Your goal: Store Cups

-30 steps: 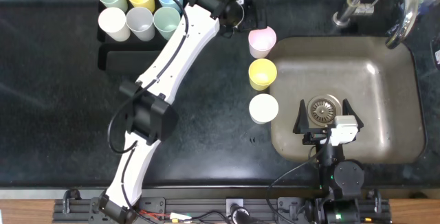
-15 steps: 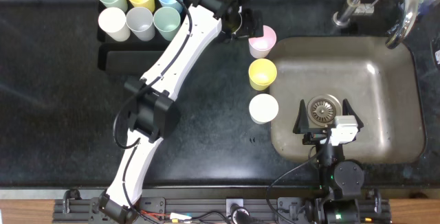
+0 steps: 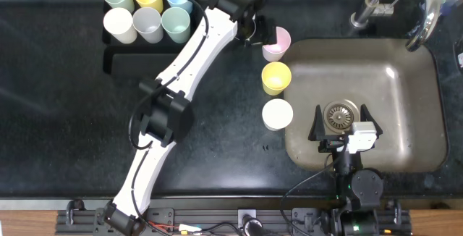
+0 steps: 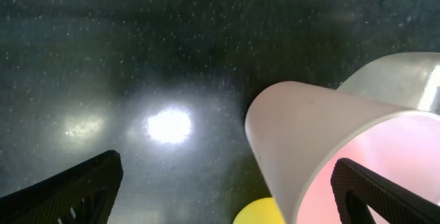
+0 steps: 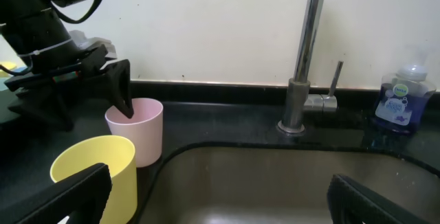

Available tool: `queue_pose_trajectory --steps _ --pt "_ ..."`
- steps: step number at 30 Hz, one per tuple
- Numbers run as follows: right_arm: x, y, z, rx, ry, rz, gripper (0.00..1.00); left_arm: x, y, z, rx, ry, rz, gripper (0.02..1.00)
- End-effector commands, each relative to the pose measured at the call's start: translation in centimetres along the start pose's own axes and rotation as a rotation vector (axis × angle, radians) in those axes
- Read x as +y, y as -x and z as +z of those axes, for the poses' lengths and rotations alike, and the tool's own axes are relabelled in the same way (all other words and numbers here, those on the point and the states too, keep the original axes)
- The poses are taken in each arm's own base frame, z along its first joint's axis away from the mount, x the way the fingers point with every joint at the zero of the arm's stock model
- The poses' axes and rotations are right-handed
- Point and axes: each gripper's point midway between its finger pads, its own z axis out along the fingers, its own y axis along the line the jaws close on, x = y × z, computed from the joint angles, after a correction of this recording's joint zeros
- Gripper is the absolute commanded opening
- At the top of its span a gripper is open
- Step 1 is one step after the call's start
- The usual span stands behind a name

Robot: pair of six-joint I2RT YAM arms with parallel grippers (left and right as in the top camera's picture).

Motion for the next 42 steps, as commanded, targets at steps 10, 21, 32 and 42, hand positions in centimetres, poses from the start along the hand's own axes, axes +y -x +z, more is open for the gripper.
queue_pose_trajectory --steps 10,21,32,42 --pt "0.1 -0.4 0.0 0.001 0.007 -0.003 0.998 -1.2 0.7 0.0 -0.031 -0.033 0.007 0.045" --pt "0.1 -0.4 0.0 0.001 0.007 -0.003 0.998 2.7 7.1 -16.6 -0.36 -0.056 -0.117 0.036" --pt "0.1 -0.4 0.0 0.001 0.007 -0.003 0.998 27.2 3.2 -29.7 -0.362 0.331 -0.56 0.036" --pt "0.1 -0.4 0.0 0.0 0.007 -0.003 0.993 33.7 -1.6 -25.8 -0.2 0.481 -0.662 0.038"
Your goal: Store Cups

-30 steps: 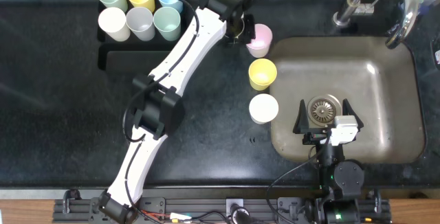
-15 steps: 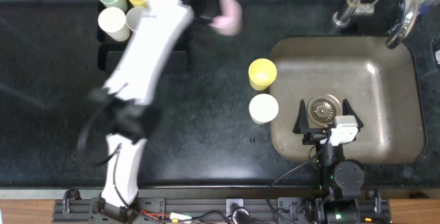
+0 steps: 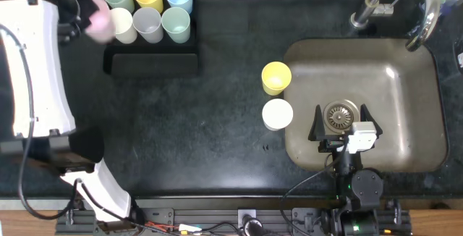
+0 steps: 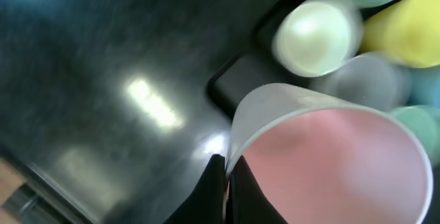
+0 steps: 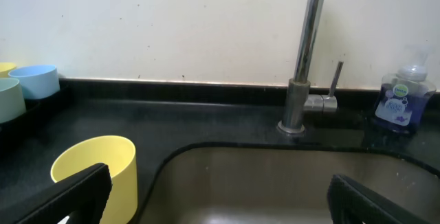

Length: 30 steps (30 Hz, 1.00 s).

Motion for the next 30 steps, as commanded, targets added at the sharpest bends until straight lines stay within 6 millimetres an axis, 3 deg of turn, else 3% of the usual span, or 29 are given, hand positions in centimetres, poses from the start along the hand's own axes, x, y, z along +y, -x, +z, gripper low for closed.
queue_pose_trajectory --steps 1,4,8,13,18,30 --pt "0.1 -0.4 0.0 0.001 0.007 -0.003 0.998 1.7 -1.3 3.1 0.026 0.048 0.019 0.038" --pt "0.1 -0.4 0.0 0.001 0.007 -0.003 0.996 1.0 -2.2 5.9 0.04 0.018 0.009 0.036" --pt "0.1 -0.4 0.0 0.001 0.007 -0.003 0.996 2.0 -3.5 8.2 0.074 0.047 -0.06 0.038" --pt "0.1 -0.4 0.0 0.001 0.007 -0.003 0.998 2.8 -4.3 8.9 0.076 0.053 -0.093 0.038" --pt "0.1 -0.4 0.0 0.001 0.007 -0.003 0.998 2.0 -3.8 10.0 0.063 0.003 -0.115 0.036" --pt "0.1 -0.4 0.0 0.001 0.007 -0.003 0.998 1.5 -2.8 10.0 0.026 -0.03 -0.15 0.036"
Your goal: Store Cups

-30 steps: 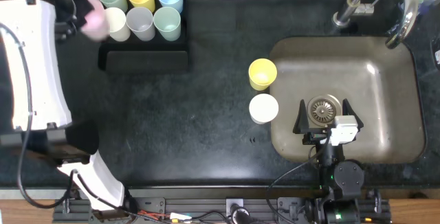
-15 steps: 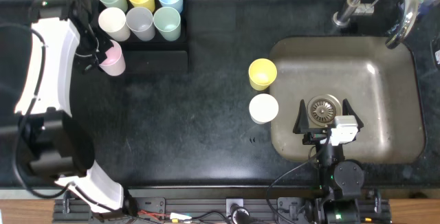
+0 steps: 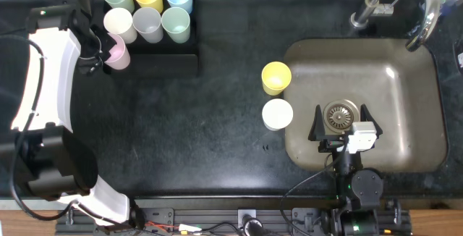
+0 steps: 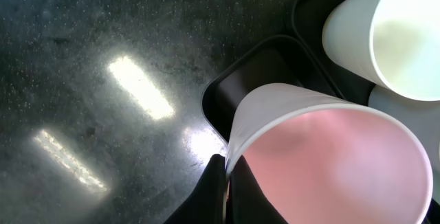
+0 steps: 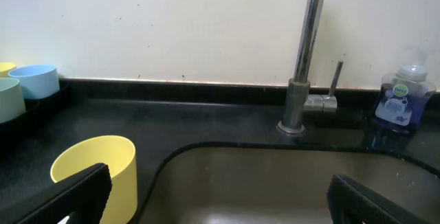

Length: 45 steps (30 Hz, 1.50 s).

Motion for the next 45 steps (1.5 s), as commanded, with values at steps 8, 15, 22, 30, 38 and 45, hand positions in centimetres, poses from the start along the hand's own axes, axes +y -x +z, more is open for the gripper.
queue_pose_trajectory --steps 8,15,22,30,38,45 --pt "0.1 -0.4 0.0 0.0 0.007 -0.002 0.998 0.8 0.8 -0.3 0.0 -0.019 -0.086 0.036" --pt "0.1 -0.4 0.0 0.0 0.007 -0.002 0.996 0.0 0.5 0.6 0.029 -0.039 -0.087 0.038" --pt "0.1 -0.4 0.0 0.0 0.007 -0.002 0.993 0.0 0.2 1.2 0.048 -0.028 -0.084 0.038" --pt "0.1 -0.4 0.0 0.0 0.007 -0.002 0.998 0.1 0.0 2.4 0.065 -0.001 -0.08 0.038" --pt "0.1 -0.4 0.0 0.0 0.007 -0.002 0.998 -0.1 -0.3 4.1 0.091 0.014 -0.078 0.038" --pt "0.1 -0.4 0.0 0.0 0.007 -0.002 0.996 -0.5 0.1 4.6 0.079 0.006 -0.079 0.04"
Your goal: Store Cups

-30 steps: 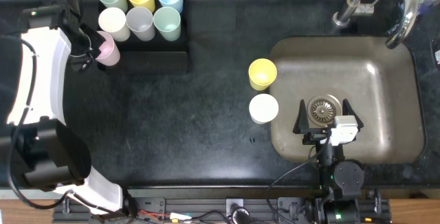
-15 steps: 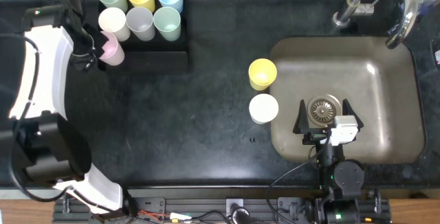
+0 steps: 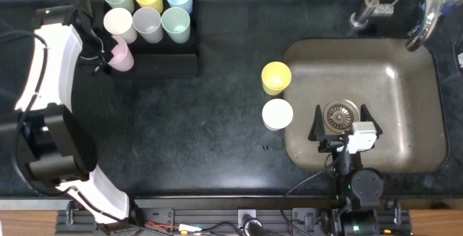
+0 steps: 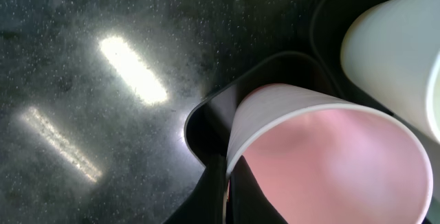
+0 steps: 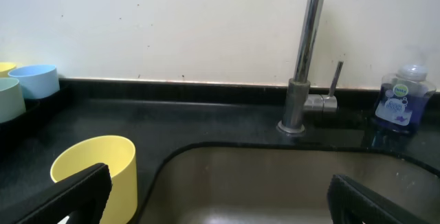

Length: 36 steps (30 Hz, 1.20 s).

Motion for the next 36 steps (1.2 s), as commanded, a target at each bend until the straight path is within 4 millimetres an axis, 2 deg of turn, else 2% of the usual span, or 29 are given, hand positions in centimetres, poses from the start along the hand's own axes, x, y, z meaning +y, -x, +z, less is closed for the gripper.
queue_pose_trajectory --steps 1,10,11,12,13,14,15,18,20,24,27,29,31,34,36 --pt "0.1 -0.4 0.0 0.001 0.007 -0.003 0.998 0.2 0.0 0.8 0.013 0.011 -0.026 0.036" --pt "0.1 -0.4 0.0 0.001 0.007 -0.003 0.998 0.2 -0.4 1.9 0.04 0.027 -0.023 0.047" --pt "0.1 -0.4 0.0 0.001 0.007 -0.003 0.996 0.2 -0.4 1.9 0.041 0.028 -0.023 0.189" --pt "0.1 -0.4 0.0 0.001 0.007 -0.003 0.996 0.2 -0.4 1.9 0.042 0.029 -0.023 0.432" --pt "0.1 -0.4 0.0 0.001 0.007 -0.003 0.996 0.3 -0.4 1.9 0.042 0.03 -0.023 0.746" --pt "0.1 -0.4 0.0 0.001 0.007 -0.003 0.998 0.3 -0.5 1.9 0.044 0.032 -0.022 0.943" --pt "0.1 -0.4 0.0 0.001 0.007 -0.003 0.998 0.3 -0.5 1.9 0.044 0.033 -0.022 1.0" --pt "0.1 -0.4 0.0 0.001 0.007 -0.003 0.998 0.3 -0.3 1.3 0.034 0.023 -0.02 1.0" --pt "0.1 -0.4 0.0 0.001 0.007 -0.003 0.998 0.4 0.0 0.0 0.008 0.01 -0.023 1.0" --pt "0.1 -0.4 0.0 0.001 0.007 -0.003 0.998 0.5 0.5 -4.2 -0.062 -0.056 -0.027 1.0" --pt "0.1 -0.4 0.0 0.001 0.007 -0.003 0.996 -0.6 -0.3 -8.0 -0.102 -0.152 -0.006 1.0" --pt "0.1 -0.4 0.0 0.001 0.007 -0.003 0.996 -2.0 -1.9 -10.0 -0.11 -0.214 0.053 1.0" --pt "0.1 -0.4 0.0 0.001 0.007 -0.003 0.998 -4.6 -4.9 -11.4 -0.11 -0.264 0.184 1.0" --pt "0.1 -0.4 0.0 0.001 0.007 -0.003 0.996 -9.5 -10.5 -12.8 -0.124 -0.345 0.402 1.0" --pt "0.1 -0.4 0.0 0.001 0.007 -0.003 0.998 -13.0 -15.6 -13.5 -0.139 -0.402 0.541 1.0"
